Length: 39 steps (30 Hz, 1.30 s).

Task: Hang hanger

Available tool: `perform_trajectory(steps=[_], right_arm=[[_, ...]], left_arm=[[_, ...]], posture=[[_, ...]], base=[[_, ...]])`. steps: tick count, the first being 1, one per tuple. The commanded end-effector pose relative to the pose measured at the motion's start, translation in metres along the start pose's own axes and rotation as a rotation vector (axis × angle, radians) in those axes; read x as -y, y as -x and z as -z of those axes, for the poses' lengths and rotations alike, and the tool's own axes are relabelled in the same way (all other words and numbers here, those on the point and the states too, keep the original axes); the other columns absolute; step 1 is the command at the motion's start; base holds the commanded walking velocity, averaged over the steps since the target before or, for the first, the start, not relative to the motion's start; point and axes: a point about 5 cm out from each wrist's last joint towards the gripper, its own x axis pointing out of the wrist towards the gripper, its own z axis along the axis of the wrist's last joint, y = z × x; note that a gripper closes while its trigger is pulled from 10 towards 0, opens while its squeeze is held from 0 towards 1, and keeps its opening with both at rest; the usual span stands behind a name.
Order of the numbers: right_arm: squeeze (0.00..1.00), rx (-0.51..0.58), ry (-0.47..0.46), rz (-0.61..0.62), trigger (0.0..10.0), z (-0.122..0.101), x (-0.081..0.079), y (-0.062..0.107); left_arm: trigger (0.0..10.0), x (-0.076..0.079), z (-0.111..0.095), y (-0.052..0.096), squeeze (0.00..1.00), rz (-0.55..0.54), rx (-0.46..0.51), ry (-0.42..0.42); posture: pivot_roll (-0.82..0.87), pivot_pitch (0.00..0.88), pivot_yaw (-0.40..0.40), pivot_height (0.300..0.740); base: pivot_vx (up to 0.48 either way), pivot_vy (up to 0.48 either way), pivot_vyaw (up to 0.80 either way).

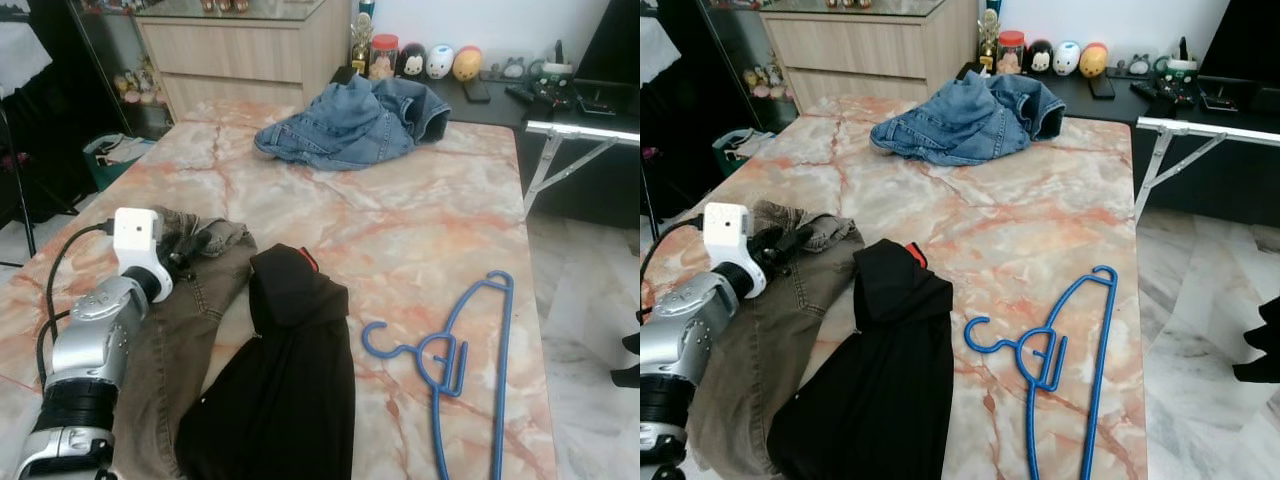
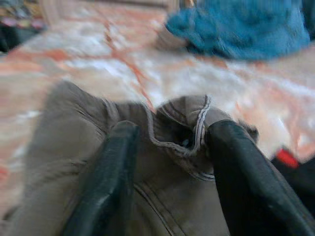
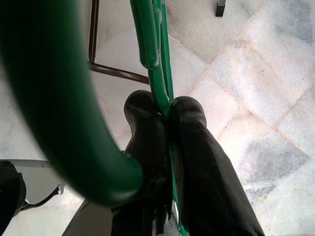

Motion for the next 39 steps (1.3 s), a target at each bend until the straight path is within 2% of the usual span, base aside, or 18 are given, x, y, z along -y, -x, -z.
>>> perform_trajectory(steps=[1, 10, 13, 14, 15, 16, 17, 18, 19, 20, 24, 25, 28, 31, 33, 34, 35, 39], right_arm=[[0.00, 0.010, 0.001, -0.004, 10.0, -0.003, -0.002, -0.001], [0.00, 0.016, 0.002, -0.002, 10.0, -0.005, -0.001, -0.001], [0.00, 0.017, 0.003, -0.002, 10.0, -0.006, -0.001, -0.002], [0.00, 0.017, 0.003, -0.003, 10.0, -0.006, -0.001, -0.002], [0.00, 0.017, 0.003, -0.003, 10.0, -0.005, -0.001, -0.002], [0.00, 0.016, 0.003, -0.003, 10.0, -0.005, -0.001, -0.002], [0.00, 0.016, 0.003, -0.004, 10.0, -0.006, -0.001, -0.002], [0.00, 0.015, 0.003, -0.004, 10.0, -0.005, -0.001, -0.002], [0.00, 0.015, 0.003, -0.004, 10.0, -0.005, -0.001, -0.002], [0.00, 0.015, 0.003, -0.004, 10.0, -0.005, -0.001, -0.002], [0.00, 0.014, 0.002, -0.002, 10.0, -0.005, -0.001, -0.002], [0.00, 0.014, 0.002, -0.002, 10.0, -0.005, -0.001, -0.002], [0.00, 0.012, 0.004, -0.002, 10.0, -0.005, -0.001, -0.001], [0.00, 0.011, 0.004, -0.002, 10.0, -0.005, -0.001, -0.002], [0.00, 0.011, 0.005, -0.002, 10.0, -0.005, -0.002, -0.002], [0.00, 0.011, 0.005, -0.002, 10.0, -0.005, -0.002, -0.002], [0.00, 0.011, 0.005, -0.001, 10.0, -0.005, -0.002, -0.002], [0.00, 0.011, 0.006, -0.003, 10.0, -0.005, -0.002, -0.002]], left_arm=[[10.0, -0.006, -0.011, 0.004, 1.00, -0.024, 0.053, 0.002], [10.0, -0.005, -0.034, 0.012, 1.00, -0.013, 0.247, 0.172], [10.0, -0.011, -0.040, 0.016, 1.00, -0.078, 0.306, 0.177], [10.0, -0.025, -0.039, 0.020, 1.00, -0.191, 0.315, 0.128], [10.0, -0.028, -0.038, 0.021, 1.00, -0.218, 0.315, 0.116], [10.0, -0.036, -0.035, 0.024, 0.59, -0.267, 0.310, 0.084], [10.0, -0.040, -0.032, 0.027, 0.59, -0.293, 0.306, 0.065], [10.0, -0.059, -0.022, 0.036, 0.00, -0.419, 0.266, 0.022], [10.0, -0.059, -0.022, 0.036, 0.00, -0.419, 0.266, 0.022], [10.0, -0.074, -0.012, 0.047, 0.00, -0.523, 0.245, -0.029], [10.0, -0.103, 0.015, 0.078, 0.00, -0.730, 0.117, -0.245], [10.0, -0.103, 0.015, 0.078, 0.00, -0.730, 0.117, -0.245], [10.0, -0.122, 0.031, 0.106, 0.00, -0.910, 0.034, -0.406], [10.0, -0.141, 0.052, 0.139, 0.00, -1.098, -0.069, -0.452], [10.0, -0.154, 0.073, 0.174, 0.00, -1.252, -0.191, -0.494], [10.0, -0.154, 0.073, 0.174, 0.00, -1.252, -0.191, -0.494], [10.0, -0.158, 0.083, 0.188, 0.00, -1.304, -0.257, -0.521], [10.0, -0.159, 0.102, 0.212, 0.00, -1.388, -0.387, -0.545]], posture=[[0.07, 0.047, 0.044, 0.740], [0.06, 0.046, 0.042, 0.740], [0.06, 0.044, 0.042, 0.740], [0.07, 0.044, 0.042, 0.740], [0.07, 0.044, 0.042, 0.740], [0.07, 0.043, 0.042, 0.740], [0.07, 0.043, 0.042, 0.740], [0.06, 0.043, 0.044, 0.740], [0.06, 0.043, 0.044, 0.740], [0.06, 0.040, 0.044, 0.740], [0.07, 0.043, 0.044, 0.740], [0.07, 0.043, 0.044, 0.740], [0.07, 0.040, 0.044, 0.740], [0.07, 0.037, 0.044, 0.740], [0.07, 0.038, 0.044, 0.740], [0.07, 0.038, 0.044, 0.740], [0.07, 0.035, 0.040, 0.740], [0.07, 0.033, 0.040, 0.740]], base=[[0.000, 0.000, 0.00], [0.000, 0.000, 0.00], [0.000, 0.000, 0.00], [0.000, 0.000, 0.00], [0.000, 0.000, 0.00], [0.000, 0.000, 0.00], [0.000, 0.000, 0.00], [0.000, 0.000, 0.00], [0.000, 0.000, 0.00], [0.000, 0.000, 0.00], [0.000, 0.000, 0.00], [0.000, 0.000, 0.00], [0.000, 0.000, 0.00], [0.000, 0.000, 0.00], [0.000, 0.000, 0.00], [0.000, 0.000, 0.00], [0.000, 0.000, 0.00], [0.000, 0.000, 0.00]])
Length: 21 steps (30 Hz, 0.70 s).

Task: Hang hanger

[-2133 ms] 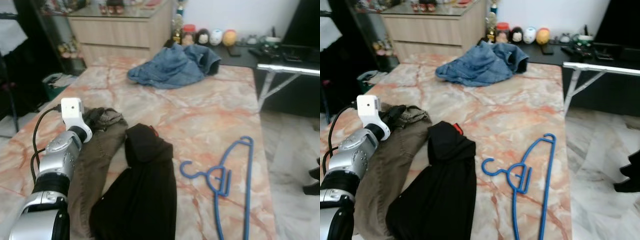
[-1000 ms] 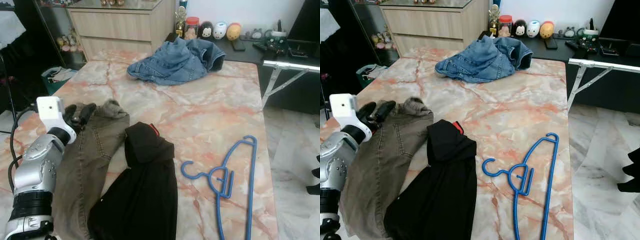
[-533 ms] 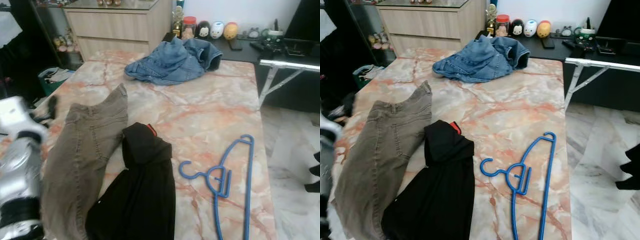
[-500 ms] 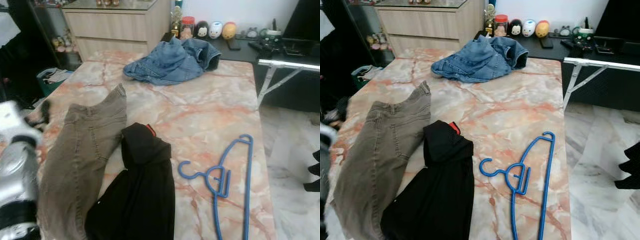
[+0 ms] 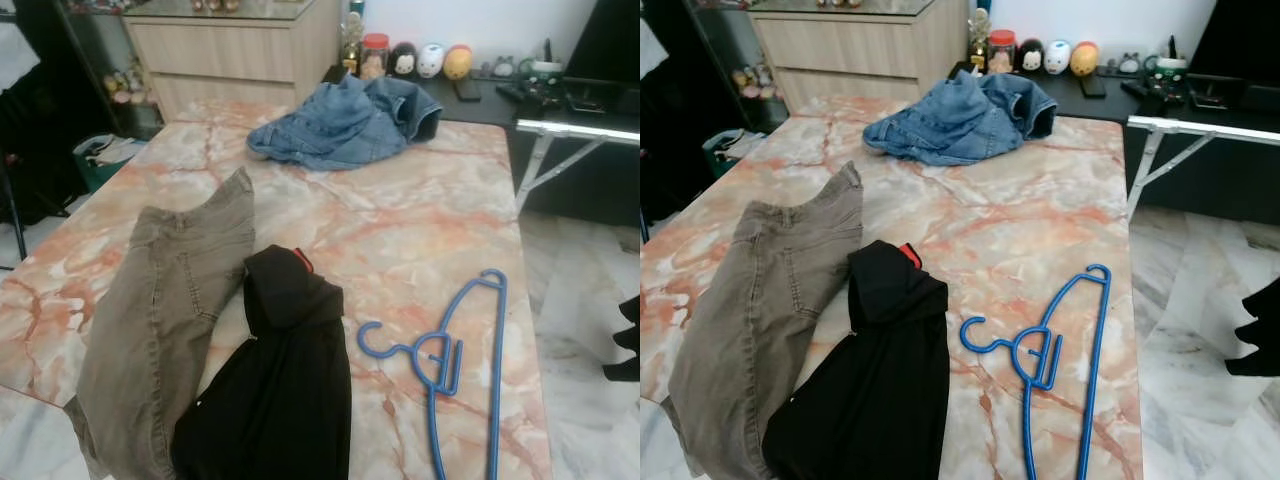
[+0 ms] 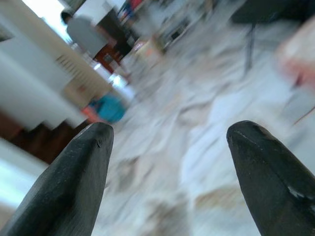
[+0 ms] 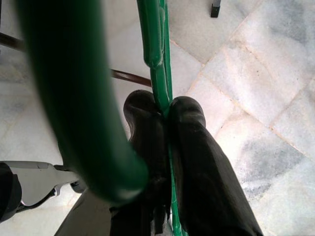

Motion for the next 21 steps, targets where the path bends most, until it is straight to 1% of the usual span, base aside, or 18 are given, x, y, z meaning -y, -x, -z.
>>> perform_trajectory(steps=[1, 2, 3, 4, 6, 7, 8, 9, 10, 11, 12, 13, 14, 16, 17, 18, 19, 21], right_arm=[[0.00, 0.011, 0.004, -0.004, 10.0, -0.005, -0.002, -0.002], [0.00, 0.011, 0.004, -0.005, 10.0, -0.005, -0.002, -0.002], [0.00, 0.011, 0.006, -0.006, 10.0, -0.005, -0.003, -0.002], [0.00, 0.011, 0.006, -0.006, 10.0, -0.005, -0.003, -0.002], [0.00, 0.012, 0.007, -0.006, 10.0, -0.005, -0.003, -0.002], [0.00, 0.012, 0.008, -0.006, 10.0, -0.005, -0.003, -0.002], [0.00, 0.012, 0.008, -0.006, 10.0, -0.006, -0.003, -0.002], [0.00, 0.012, 0.008, -0.006, 10.0, -0.006, -0.003, -0.002], [0.00, 0.012, 0.008, -0.006, 10.0, -0.006, -0.003, -0.002], [0.00, 0.014, 0.007, -0.004, 10.0, -0.006, -0.003, -0.002], [0.00, 0.015, 0.007, -0.004, 10.0, -0.006, -0.003, -0.002], [0.00, 0.013, 0.007, 0.000, 10.0, -0.006, -0.003, -0.002], [0.00, 0.012, 0.008, 0.002, 10.0, -0.006, -0.003, -0.002], [0.00, 0.011, 0.009, 0.006, 10.0, -0.006, -0.002, -0.002], [0.00, 0.009, 0.010, 0.007, 10.0, -0.006, -0.002, -0.002], [0.00, 0.008, 0.010, 0.008, 10.0, -0.006, -0.001, -0.002], [0.00, 0.008, 0.009, 0.009, 10.0, -0.006, -0.001, -0.002], [0.00, 0.009, -0.003, 0.012, 10.0, -0.006, -0.002, -0.002]], left_arm=[[10.0, -0.009, 0.017, 0.001, 0.00, -0.053, -0.071, -0.071], [10.0, -0.010, 0.024, 0.003, 0.00, -0.060, -0.096, -0.096], [10.0, -0.008, 0.035, 0.007, 0.00, -0.045, -0.148, -0.134], [10.0, -0.008, 0.035, 0.007, 0.00, -0.045, -0.148, -0.134], [10.0, 0.006, 0.058, 0.020, 0.00, 0.099, -0.284, -0.196], [10.0, 0.010, 0.064, 0.024, 0.00, 0.157, -0.326, -0.215], [10.0, 0.020, 0.079, 0.038, 0.00, 0.265, -0.411, -0.226], [10.0, 0.025, 0.087, 0.046, 0.00, 0.342, -0.456, -0.221], [10.0, 0.025, 0.087, 0.046, 0.00, 0.342, -0.456, -0.221], [10.0, 0.040, 0.101, 0.069, 0.00, 0.522, -0.515, -0.236], [10.0, 0.046, 0.104, 0.076, 0.00, 0.580, -0.529, -0.237], [10.0, 0.055, 0.108, 0.088, 0.00, 0.693, -0.554, -0.242], [10.0, 0.061, 0.110, 0.095, 0.00, 0.767, -0.572, -0.243], [10.0, 0.077, 0.110, 0.113, 0.00, 0.954, -0.530, -0.278], [10.0, 0.083, 0.109, 0.120, 0.00, 1.040, -0.490, -0.327], [10.0, 0.086, 0.109, 0.124, 0.00, 1.077, -0.472, -0.360], [10.0, 0.087, 0.109, 0.126, 0.00, 1.087, -0.473, -0.371], [10.0, 0.091, 0.108, 0.129, 0.00, 1.089, -0.476, -0.351]], posture=[[0.08, 0.032, 0.038, 0.740], [0.07, 0.032, 0.038, 0.740], [0.07, 0.032, 0.037, 0.740], [0.07, 0.032, 0.037, 0.740], [0.08, 0.031, 0.038, 0.740], [0.08, 0.031, 0.038, 0.740], [0.08, 0.028, 0.039, 0.740], [0.07, 0.028, 0.040, 0.740], [0.07, 0.028, 0.040, 0.740], [0.06, 0.028, 0.040, 0.740], [0.06, 0.029, 0.039, 0.740], [0.06, 0.029, 0.039, 0.740], [0.06, 0.029, 0.039, 0.740], [0.07, 0.031, 0.034, 0.740], [0.07, 0.031, 0.034, 0.740], [0.07, 0.031, 0.032, 0.740], [0.06, 0.029, 0.031, 0.740], [0.06, 0.030, 0.030, 0.740]], base=[[0.000, 0.000, 0.00], [0.000, 0.000, 0.00], [0.000, 0.000, 0.00], [0.000, 0.000, 0.00], [0.000, 0.000, 0.00], [0.000, 0.000, 0.00], [0.000, 0.000, 0.00], [0.000, 0.000, 0.00], [0.000, 0.000, 0.00], [0.000, 0.000, 0.00], [0.000, 0.000, 0.00], [0.000, 0.000, 0.00], [0.000, 0.000, 0.00], [0.000, 0.000, 0.00], [0.000, 0.000, 0.00], [0.000, 0.000, 0.00], [0.000, 0.000, 0.00], [0.000, 0.000, 0.00]])
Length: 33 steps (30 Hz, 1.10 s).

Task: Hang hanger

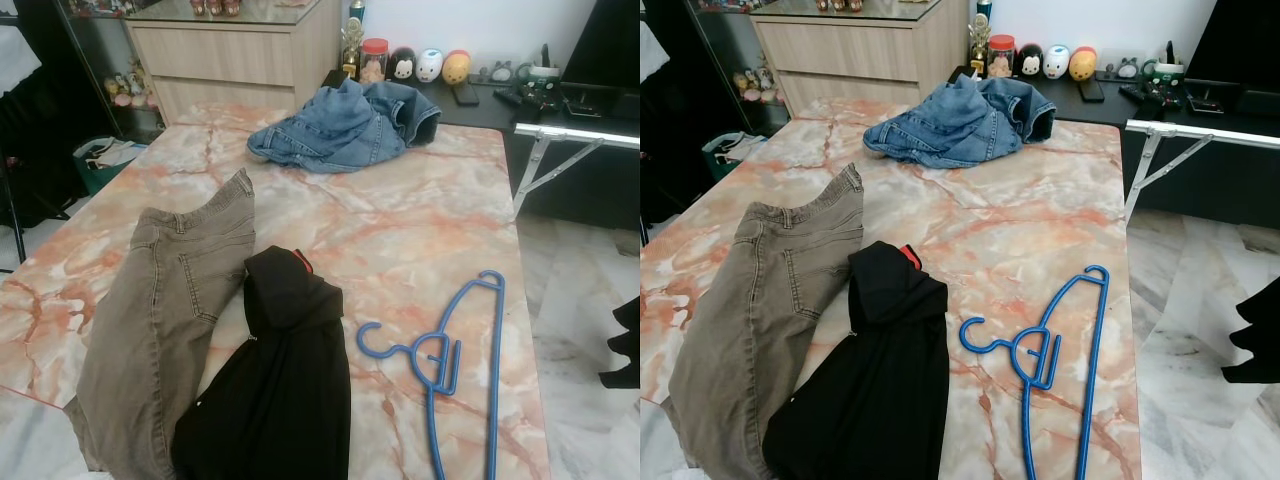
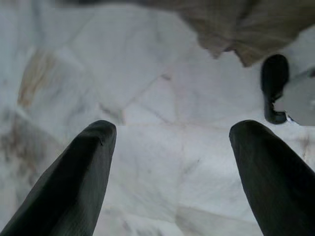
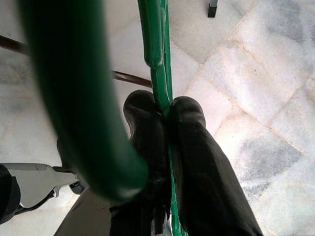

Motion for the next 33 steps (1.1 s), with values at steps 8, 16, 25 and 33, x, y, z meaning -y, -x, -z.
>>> perform_trajectory(steps=[8, 16, 25, 33], right_arm=[[0.00, 0.008, -0.009, 0.001, 10.0, -0.005, 0.000, -0.001], [0.00, 0.001, -0.009, 0.003, 10.0, -0.002, 0.004, 0.000], [0.00, -0.008, 0.001, 0.004, 10.0, 0.001, 0.007, 0.001], [0.00, -0.014, 0.005, -0.001, 10.0, 0.003, 0.006, 0.001]], left_arm=[[10.0, 0.027, -0.022, -0.005, 0.00, 0.108, 0.077, -0.063], [10.0, 0.037, -0.033, -0.007, 0.00, 0.136, 0.113, 0.019], [10.0, 0.040, -0.029, -0.007, 0.00, 0.142, 0.103, 0.040], [10.0, 0.039, -0.022, -0.006, 0.00, 0.138, 0.084, 0.036]], posture=[[0.04, 0.034, 0.024, 0.740], [0.03, 0.029, 0.025, 0.740], [0.02, 0.018, 0.021, 0.740], [0.02, 0.009, 0.023, 0.740]], base=[[0.000, 0.000, 0.00], [0.000, 0.000, 0.00], [0.000, 0.000, 0.00], [0.000, 0.000, 0.00]])
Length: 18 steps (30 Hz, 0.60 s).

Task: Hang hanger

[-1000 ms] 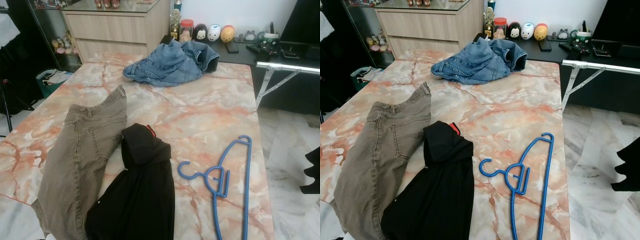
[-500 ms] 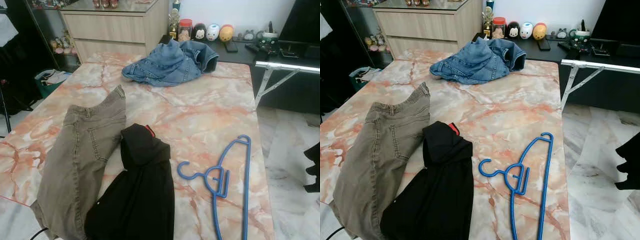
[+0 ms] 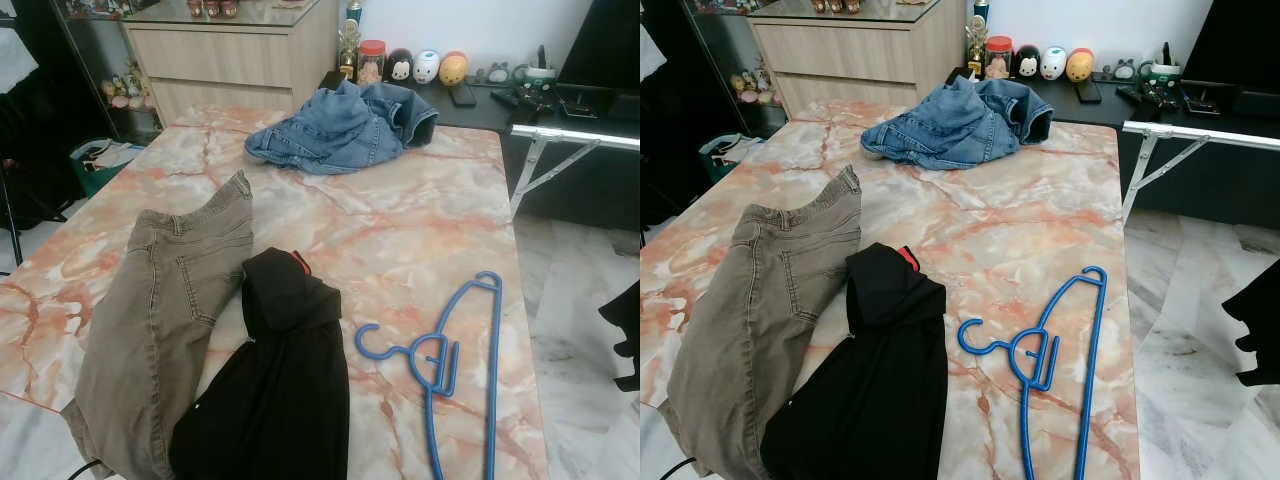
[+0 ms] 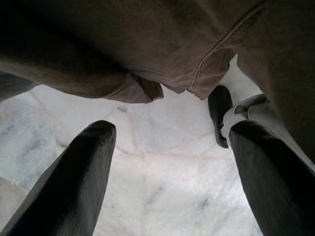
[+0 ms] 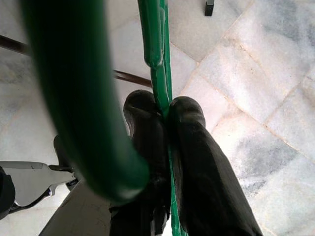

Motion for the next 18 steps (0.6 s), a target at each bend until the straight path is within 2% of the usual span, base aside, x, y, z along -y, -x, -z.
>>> perform_trajectory(steps=[1, 6, 18], right_arm=[[0.00, -0.005, 0.001, -0.001, 10.0, 0.0009, 0.0000, 0.0002], [0.00, -0.008, 0.001, -0.003, 10.0, 0.0015, -0.0016, 0.0002], [0.00, -0.009, -0.002, 0.002, 10.0, 0.0024, -0.0010, 0.0005]], left_arm=[[10.0, -0.0015, 0.0076, 0.0017, 0.00, -0.004, -0.021, 0.002], [10.0, -0.0009, 0.0083, 0.0018, 0.00, -0.004, -0.020, -0.009], [10.0, -0.0012, 0.0076, 0.0018, 0.00, -0.004, -0.014, -0.009]], posture=[[0.03, 0.008, 0.024, 0.740], [0.03, 0.006, 0.026, 0.740], [0.02, 0.022, 0.028, 0.740]], base=[[0.000, 0.000, 0.00], [0.000, 0.000, 0.00], [-0.255, 0.000, 0.00]])
